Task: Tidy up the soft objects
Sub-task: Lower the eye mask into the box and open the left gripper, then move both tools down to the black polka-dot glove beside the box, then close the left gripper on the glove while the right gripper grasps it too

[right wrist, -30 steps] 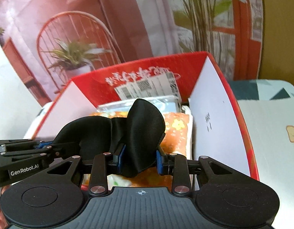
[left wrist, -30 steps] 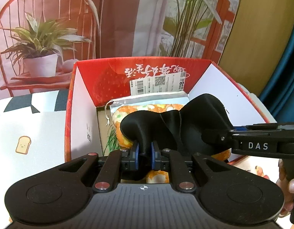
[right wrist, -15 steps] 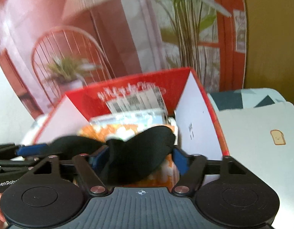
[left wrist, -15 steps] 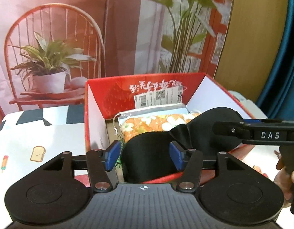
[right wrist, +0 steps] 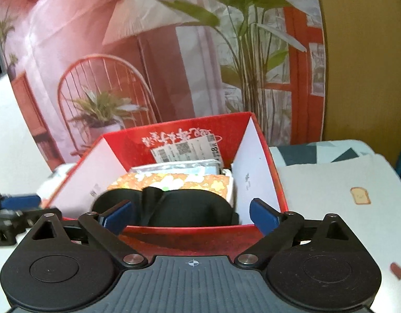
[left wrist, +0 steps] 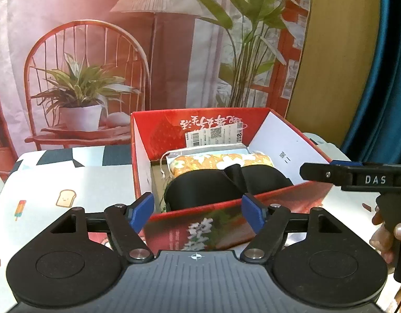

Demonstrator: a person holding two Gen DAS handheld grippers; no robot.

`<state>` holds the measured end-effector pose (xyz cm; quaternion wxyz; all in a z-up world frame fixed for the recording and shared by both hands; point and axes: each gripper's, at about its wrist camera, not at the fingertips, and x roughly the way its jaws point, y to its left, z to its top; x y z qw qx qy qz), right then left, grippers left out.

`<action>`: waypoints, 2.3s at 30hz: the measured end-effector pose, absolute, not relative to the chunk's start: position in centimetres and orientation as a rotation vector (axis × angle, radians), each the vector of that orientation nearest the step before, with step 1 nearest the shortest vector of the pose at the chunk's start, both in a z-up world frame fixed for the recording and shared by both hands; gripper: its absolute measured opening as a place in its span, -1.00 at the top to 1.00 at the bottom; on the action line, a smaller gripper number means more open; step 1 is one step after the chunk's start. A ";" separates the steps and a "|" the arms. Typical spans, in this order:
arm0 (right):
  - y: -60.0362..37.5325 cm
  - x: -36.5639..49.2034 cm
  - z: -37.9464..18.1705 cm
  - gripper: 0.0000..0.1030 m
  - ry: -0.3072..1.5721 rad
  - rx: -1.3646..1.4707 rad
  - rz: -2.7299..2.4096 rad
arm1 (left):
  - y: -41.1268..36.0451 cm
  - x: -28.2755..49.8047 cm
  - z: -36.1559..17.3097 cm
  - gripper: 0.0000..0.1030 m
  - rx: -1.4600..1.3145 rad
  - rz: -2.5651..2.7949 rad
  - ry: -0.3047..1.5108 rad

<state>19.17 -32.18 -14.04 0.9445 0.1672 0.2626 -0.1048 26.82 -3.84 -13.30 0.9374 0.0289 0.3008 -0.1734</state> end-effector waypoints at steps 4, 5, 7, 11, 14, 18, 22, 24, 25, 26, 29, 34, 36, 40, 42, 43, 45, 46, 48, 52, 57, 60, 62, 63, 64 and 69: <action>-31.9 18.1 -14.0 -0.86 0.527 0.325 -0.203 | -3.6 25.9 -13.5 -0.49 0.054 -0.354 0.609; -31.8 17.9 -14.1 -0.86 0.528 0.319 -0.200 | -3.6 25.6 -13.6 -0.49 0.053 -0.352 0.608; -31.5 17.4 -14.2 -0.86 0.525 0.308 -0.197 | -3.4 25.2 -13.8 -0.50 0.053 -0.349 0.609; -30.8 16.3 -14.6 -0.86 0.513 0.289 -0.184 | -3.0 24.3 -14.5 -0.50 0.049 -0.344 0.619; -30.3 15.5 -15.0 -0.86 0.506 0.268 -0.173 | -2.6 23.9 -15.1 -0.50 0.040 -0.338 0.632; -29.6 14.9 -15.6 -0.86 0.512 0.233 -0.156 | -2.1 23.3 -15.9 -0.50 0.029 -0.328 0.647; -28.7 14.4 -16.1 -0.86 0.519 0.191 -0.141 | -1.8 22.7 -16.4 -0.50 0.019 -0.322 0.656; -28.3 14.1 -16.3 -0.86 0.516 0.169 -0.131 | -1.6 22.4 -16.8 -0.50 0.012 -0.323 0.664; -27.9 13.9 -16.5 -0.86 0.513 0.154 -0.124 | -1.5 22.2 -16.9 -0.50 0.009 -0.325 0.668; -27.7 13.7 -16.6 -0.86 0.511 0.140 -0.117 | -1.4 22.0 -17.1 -0.50 0.007 -0.328 0.672; -26.9 13.1 -17.3 -0.86 0.519 0.096 -0.098 | -1.4 21.4 -17.6 -0.50 0.002 -0.335 0.681; -25.7 12.2 -18.4 -0.85 0.543 0.078 -0.074 | -1.2 20.2 -18.7 -0.50 -0.016 -0.351 0.701; -25.4 11.8 -18.9 -0.84 0.551 0.086 -0.069 | -1.1 19.8 -19.2 -0.47 -0.023 -0.355 0.708; -24.8 10.7 -20.2 -0.72 0.570 0.122 -0.069 | -0.9 18.8 -20.4 -0.42 -0.051 -0.371 0.727; -24.5 10.2 -20.9 -0.71 0.579 0.139 -0.064 | -1.0 18.5 -21.0 -0.34 -0.055 -0.386 0.741; -24.3 10.0 -21.2 -0.68 0.585 0.144 -0.064 | -1.1 18.4 -21.2 -0.28 -0.055 -0.390 0.746; -23.9 9.6 -21.9 -0.60 0.597 0.152 -0.074 | -1.4 18.2 -21.7 -0.23 -0.060 -0.404 0.751; -23.7 9.4 -22.2 -0.59 0.597 0.161 -0.080 | -1.5 18.1 -22.0 -0.21 -0.064 -0.413 0.755; -23.6 9.2 -22.8 -0.58 0.601 0.196 -0.086 | -1.9 18.0 -22.6 -0.19 -0.064 -0.429 0.769; -23.1 9.4 -23.7 -0.48 0.613 0.230 -0.101 | -2.2 18.0 -23.5 0.07 -0.069 -0.434 0.771; -22.3 10.0 -24.0 -0.41 0.622 0.227 -0.082 | -1.9 17.8 -23.7 0.52 -0.065 -0.410 0.740; -22.0 10.2 -24.0 -0.39 0.623 0.218 -0.075 | -1.7 17.9 -23.9 0.55 -0.063 -0.397 0.737; -22.0 10.3 -24.1 -0.39 0.623 0.219 -0.075 | -1.7 17.9 -24.1 0.56 -0.071 -0.396 0.741; -22.1 10.2 -24.2 -0.39 0.623 0.221 -0.075 | -1.7 17.9 -24.3 0.56 -0.073 -0.395 0.743; -22.1 10.2 -24.2 -0.39 0.621 0.225 -0.074 | -1.7 17.9 -24.4 0.56 -0.071 -0.395 0.744; -22.4 9.6 -24.5 -0.20 0.614 0.247 -0.074 | -1.6 18.2 -24.7 0.56 -0.081 -0.393 0.748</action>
